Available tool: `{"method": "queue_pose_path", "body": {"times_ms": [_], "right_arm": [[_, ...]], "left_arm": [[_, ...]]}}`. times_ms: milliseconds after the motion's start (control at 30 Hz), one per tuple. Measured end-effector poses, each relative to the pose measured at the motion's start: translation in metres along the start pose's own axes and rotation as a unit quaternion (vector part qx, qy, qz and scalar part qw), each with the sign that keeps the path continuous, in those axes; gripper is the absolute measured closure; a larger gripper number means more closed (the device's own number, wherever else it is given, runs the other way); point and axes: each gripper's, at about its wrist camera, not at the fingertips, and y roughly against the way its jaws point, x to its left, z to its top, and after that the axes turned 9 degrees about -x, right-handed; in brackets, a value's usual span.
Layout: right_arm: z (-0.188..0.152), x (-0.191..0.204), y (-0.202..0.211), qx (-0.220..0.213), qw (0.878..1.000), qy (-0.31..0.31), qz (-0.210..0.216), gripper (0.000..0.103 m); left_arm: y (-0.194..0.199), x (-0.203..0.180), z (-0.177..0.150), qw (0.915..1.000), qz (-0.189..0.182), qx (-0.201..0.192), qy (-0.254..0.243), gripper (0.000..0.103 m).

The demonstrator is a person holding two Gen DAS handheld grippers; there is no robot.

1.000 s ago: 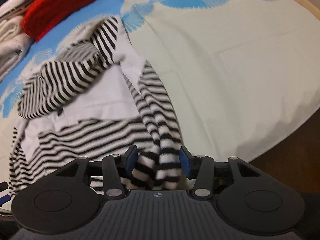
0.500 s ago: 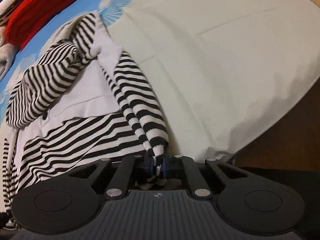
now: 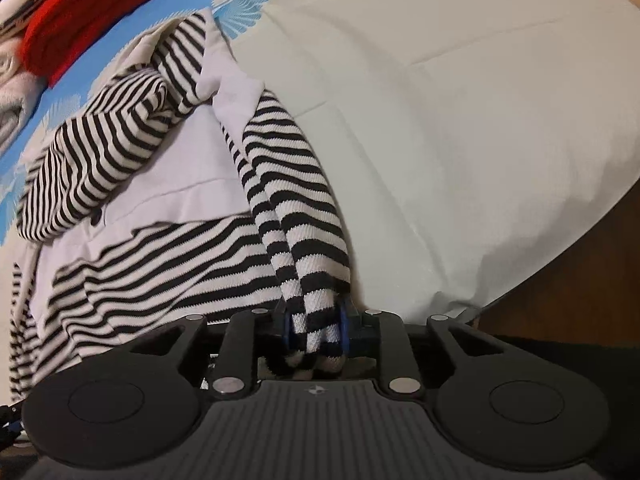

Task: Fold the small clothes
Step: 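Grasp a striped sleeve cuff with each gripper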

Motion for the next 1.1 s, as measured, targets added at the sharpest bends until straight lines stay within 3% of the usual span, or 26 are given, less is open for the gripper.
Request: {"method": "queue_pose_path", "body": {"times_ms": [33, 100, 133, 200, 233, 300, 567, 767, 867, 933, 1100], "right_arm": [[0.0, 0.001, 0.0, -0.001, 1.0, 0.004, -0.001, 0.08], [-0.001, 0.002, 0.0, -0.002, 1.0, 0.01, -0.002, 0.08], [-0.001, 0.002, 0.0, -0.003, 1.0, 0.011, -0.003, 0.08], [-0.001, 0.002, 0.001, -0.007, 1.0, 0.011, -0.003, 0.081], [-0.001, 0.002, 0.002, -0.011, 1.0, 0.012, -0.003, 0.089], [-0.001, 0.004, 0.004, -0.018, 1.0, 0.013, 0.001, 0.093], [-0.003, 0.005, 0.0, -0.01, 1.0, 0.015, -0.011, 0.088], [-0.006, 0.013, -0.002, -0.01, 0.998, 0.055, -0.019, 0.087], [-0.005, 0.013, -0.002, -0.012, 0.998, 0.061, -0.021, 0.089], [-0.005, 0.014, 0.0, -0.02, 0.998, 0.064, -0.018, 0.094], [-0.004, 0.009, 0.004, -0.022, 0.999, 0.041, -0.01, 0.094]], "left_arm": [[0.0, -0.002, -0.001, 1.0, 0.002, -0.002, -0.006, 0.056], [-0.002, -0.003, -0.002, 0.9998, 0.01, -0.006, -0.013, 0.067], [-0.002, -0.004, -0.002, 0.9997, 0.013, -0.01, -0.019, 0.083], [0.0, -0.006, -0.001, 0.9995, 0.002, -0.018, -0.024, 0.093], [0.003, -0.007, -0.001, 0.9994, 0.001, -0.024, -0.026, 0.093], [0.009, -0.008, 0.0, 0.9988, 0.001, -0.036, -0.034, 0.093], [-0.001, 0.001, 0.001, 1.0, -0.005, 0.0, -0.008, 0.079], [-0.003, -0.005, 0.0, 0.9996, 0.003, -0.002, -0.028, 0.079], [-0.002, -0.006, 0.001, 0.9995, 0.0, -0.008, -0.03, 0.093], [0.002, -0.006, 0.002, 0.9995, -0.003, -0.016, -0.027, 0.093], [0.001, -0.005, 0.002, 0.9997, -0.006, -0.013, -0.021, 0.091]]}}
